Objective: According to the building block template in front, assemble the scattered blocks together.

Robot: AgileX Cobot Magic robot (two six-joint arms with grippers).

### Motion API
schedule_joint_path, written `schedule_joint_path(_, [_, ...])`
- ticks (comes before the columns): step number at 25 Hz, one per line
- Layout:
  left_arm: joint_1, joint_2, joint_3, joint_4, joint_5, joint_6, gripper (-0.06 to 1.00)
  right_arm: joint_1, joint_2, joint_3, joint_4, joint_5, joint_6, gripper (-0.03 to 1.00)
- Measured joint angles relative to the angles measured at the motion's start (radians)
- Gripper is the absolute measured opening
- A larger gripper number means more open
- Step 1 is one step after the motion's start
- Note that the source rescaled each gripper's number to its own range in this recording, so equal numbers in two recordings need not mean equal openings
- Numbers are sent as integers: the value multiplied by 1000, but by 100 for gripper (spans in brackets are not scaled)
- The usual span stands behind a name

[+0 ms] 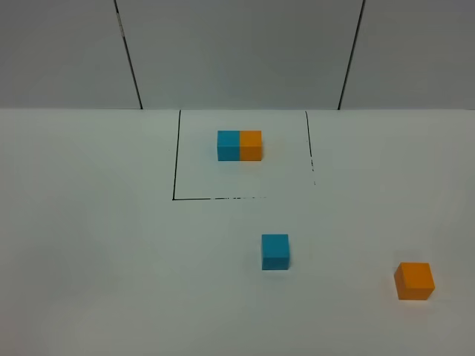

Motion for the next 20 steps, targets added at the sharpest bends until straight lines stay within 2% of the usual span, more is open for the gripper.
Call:
schedule_joint_path(9, [0,0,0,0,0,0,61,0,0,0,0,0,4,82])
schedule_joint_path(14, [0,0,0,0,0,0,61,0,3,0,-3,-4,127,82])
schedule_joint_path(17, [0,0,0,0,0,0,61,0,105,0,-2,-8,178,83])
schedule_joint_path(20, [0,0,0,0,0,0,61,0,295,-10,21,-23,173,91])
